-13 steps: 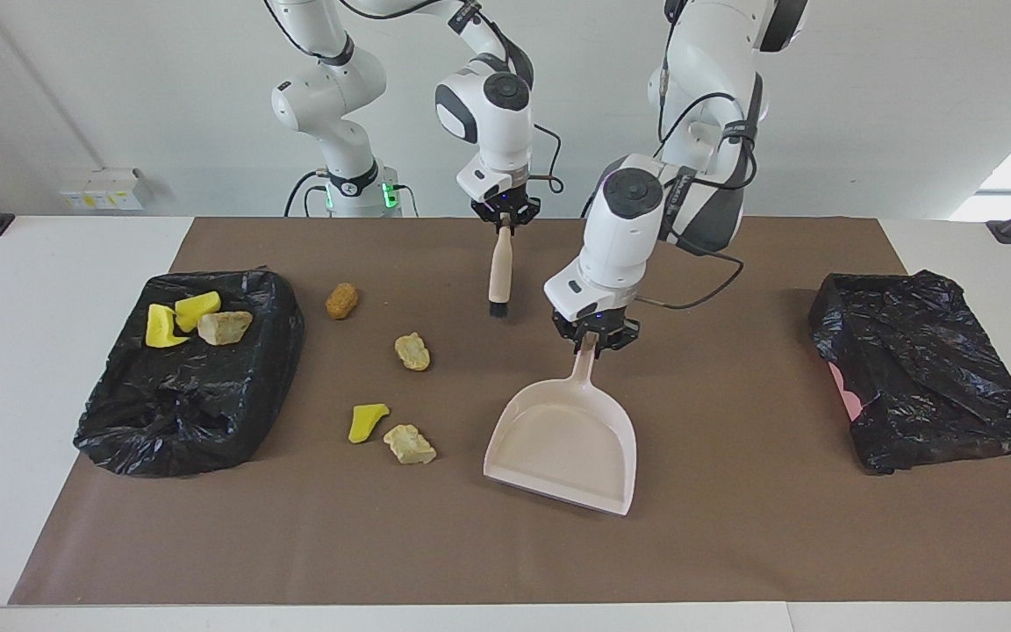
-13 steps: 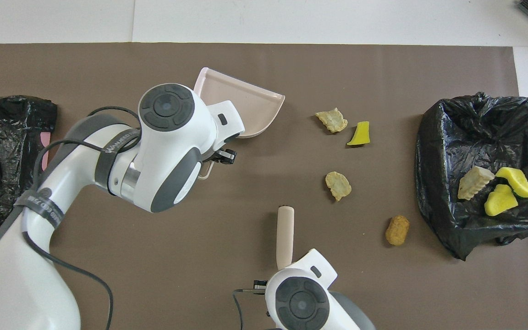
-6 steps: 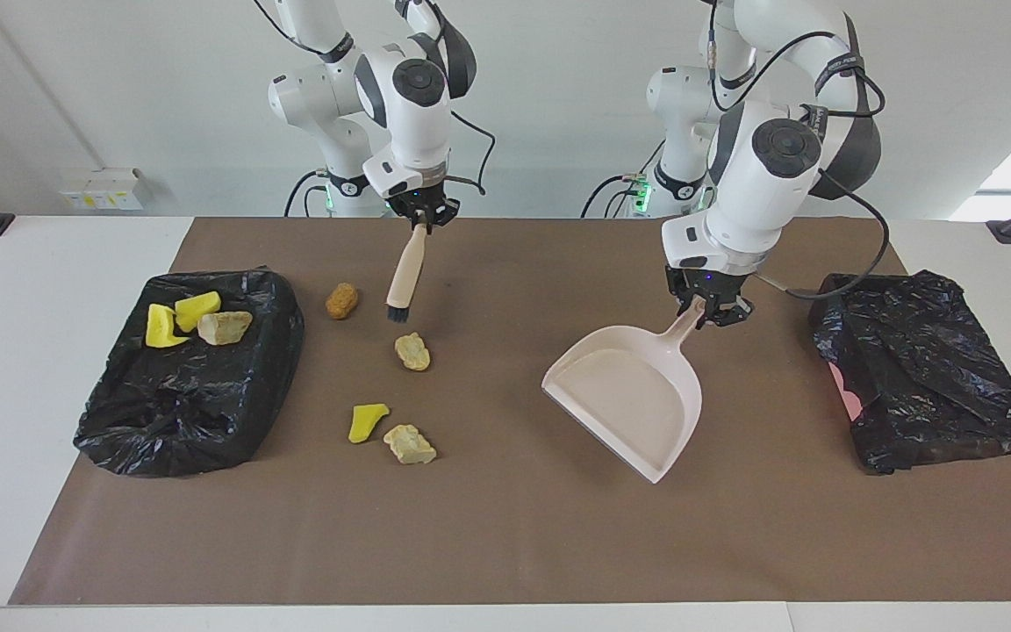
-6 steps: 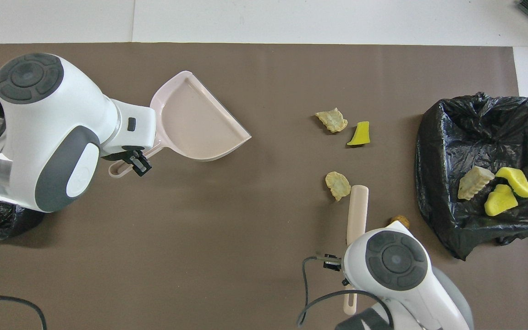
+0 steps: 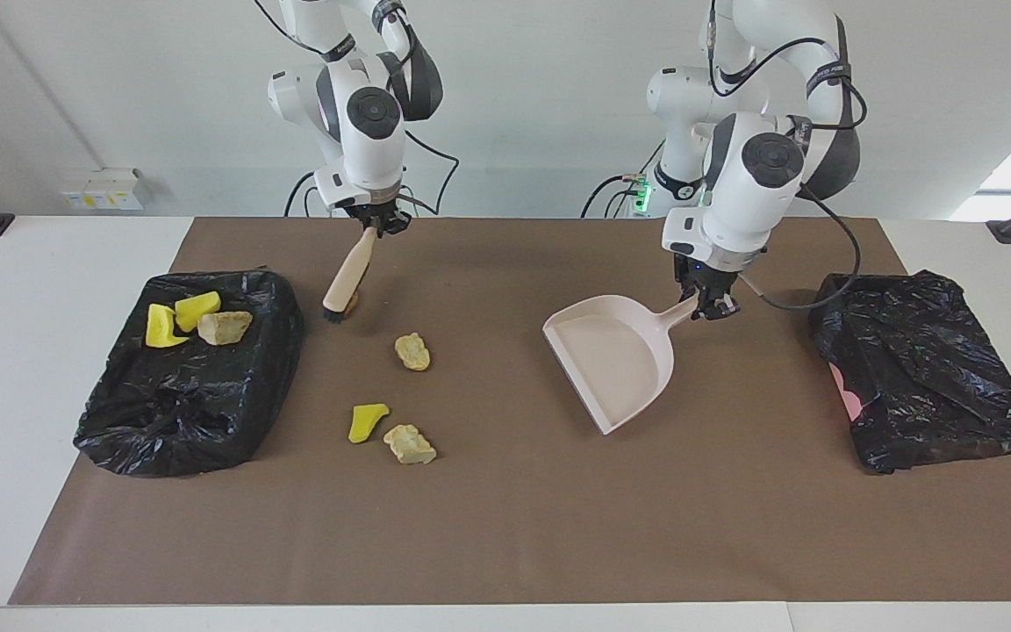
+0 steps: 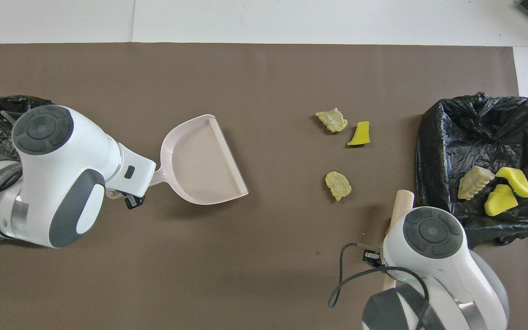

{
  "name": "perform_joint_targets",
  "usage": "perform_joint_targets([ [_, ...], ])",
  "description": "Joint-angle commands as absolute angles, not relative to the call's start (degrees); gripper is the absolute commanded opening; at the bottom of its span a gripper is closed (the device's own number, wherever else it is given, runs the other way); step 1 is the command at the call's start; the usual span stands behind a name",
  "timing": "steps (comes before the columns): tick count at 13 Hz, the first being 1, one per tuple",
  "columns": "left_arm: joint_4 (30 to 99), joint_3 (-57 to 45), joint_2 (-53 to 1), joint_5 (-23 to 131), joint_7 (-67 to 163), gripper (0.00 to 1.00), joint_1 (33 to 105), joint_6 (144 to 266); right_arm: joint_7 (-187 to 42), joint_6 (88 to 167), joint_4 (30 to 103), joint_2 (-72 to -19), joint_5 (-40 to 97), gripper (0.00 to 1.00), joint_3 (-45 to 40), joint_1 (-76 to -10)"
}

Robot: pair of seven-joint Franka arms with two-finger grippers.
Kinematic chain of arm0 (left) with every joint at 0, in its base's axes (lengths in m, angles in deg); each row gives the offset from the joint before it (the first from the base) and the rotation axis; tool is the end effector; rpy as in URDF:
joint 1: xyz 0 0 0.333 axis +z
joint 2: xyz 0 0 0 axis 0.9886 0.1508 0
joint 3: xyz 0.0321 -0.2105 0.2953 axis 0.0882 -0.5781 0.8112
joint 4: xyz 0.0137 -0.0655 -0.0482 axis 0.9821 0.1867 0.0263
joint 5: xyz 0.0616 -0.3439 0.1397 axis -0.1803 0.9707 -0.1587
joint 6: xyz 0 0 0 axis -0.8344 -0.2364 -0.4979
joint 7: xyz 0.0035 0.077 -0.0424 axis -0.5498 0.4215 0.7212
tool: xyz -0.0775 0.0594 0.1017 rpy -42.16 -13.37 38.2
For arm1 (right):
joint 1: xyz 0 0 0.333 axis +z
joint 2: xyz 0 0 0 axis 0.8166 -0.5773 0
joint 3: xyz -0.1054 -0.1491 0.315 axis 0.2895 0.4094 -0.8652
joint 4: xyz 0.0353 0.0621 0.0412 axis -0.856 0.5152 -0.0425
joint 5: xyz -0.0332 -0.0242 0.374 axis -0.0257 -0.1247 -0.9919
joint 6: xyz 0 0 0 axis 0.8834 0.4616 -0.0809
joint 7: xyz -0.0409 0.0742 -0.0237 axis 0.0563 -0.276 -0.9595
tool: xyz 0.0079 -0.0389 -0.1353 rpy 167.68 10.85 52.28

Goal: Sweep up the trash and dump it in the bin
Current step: 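Grasp the brush with the right gripper while the left gripper holds the dustpan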

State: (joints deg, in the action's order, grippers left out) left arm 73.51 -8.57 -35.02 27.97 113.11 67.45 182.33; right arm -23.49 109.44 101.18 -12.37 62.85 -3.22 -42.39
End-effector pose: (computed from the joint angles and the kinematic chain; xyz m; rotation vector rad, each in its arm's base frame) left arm 0.4952 -0.1775 0.4412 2.5696 -1.7925 -0.1063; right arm 0.3380 0.1189 0.4270 2.7935 -0.5011 -0.3788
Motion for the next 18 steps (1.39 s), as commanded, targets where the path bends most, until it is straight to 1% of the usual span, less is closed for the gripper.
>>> perform_joint_targets([
  [1,79.96,-8.38,-37.55,27.7,113.29,0.0,64.19,189.58,-24.79,109.98,108.1,-5.76,64.55,0.0,-3.83,-46.2],
  [2,80.83,-8.47,-37.9,27.7,113.29,0.0,64.1,189.68,-25.66,110.42,110.9,-3.49,64.55,0.0,-3.83,-47.52],
  [4,81.98,-8.38,-37.55,27.7,113.03,0.0,62.18,190.38,-26.46,110.95,115.74,1.09,63.59,0.0,-3.83,-47.53],
  [7,82.34,-8.38,-37.37,27.7,112.76,0.0,62.26,190.38,-26.99,114.72,119.89,1.55,63.23,0.0,-2.43,-47.28],
  [8,82.51,-8.38,-37.37,27.7,112.85,0.0,62.43,190.47,-26.99,117.16,121.37,1.37,61.93,0.0,-2.43,-46.92],
  [11,82.69,-8.38,-37.37,27.79,112.85,0.0,62.78,190.56,-28.12,121.48,121.74,-1.61,61.48,0.0,-2.52,-46.4],
  [12,82.69,-8.38,-37.37,27.79,112.76,0.0,62.87,190.56,-29.18,122.89,121.48,-1.97,60.17,0.0,-2.52,-44.91],
  [13,82.69,-8.38,-37.37,27.79,112.76,0.0,62.96,190.47,-29.8,123.68,120.26,-3.45,58.68,0.0,-2.52,-43.42],
  [15,82.69,-8.38,-37.37,27.79,112.85,0.0,62.96,190.82,-32.59,122.82,115.35,-8.1,58.49,0.0,-2.52,-43.4],
  [17,83.3,-8.38,-37.72,27.79,112.68,0.0,62.87,190.82,-33.66,122.46,111.83,-11.36,58.49,0.0,-2.52,-43.23],
  [18,83.65,-8.38,-37.9,27.79,112.68,0.0,62.7,191.17,-33.84,122.55,109.81,-14.25,58.49,0.0,-2.69,-42.53],
])
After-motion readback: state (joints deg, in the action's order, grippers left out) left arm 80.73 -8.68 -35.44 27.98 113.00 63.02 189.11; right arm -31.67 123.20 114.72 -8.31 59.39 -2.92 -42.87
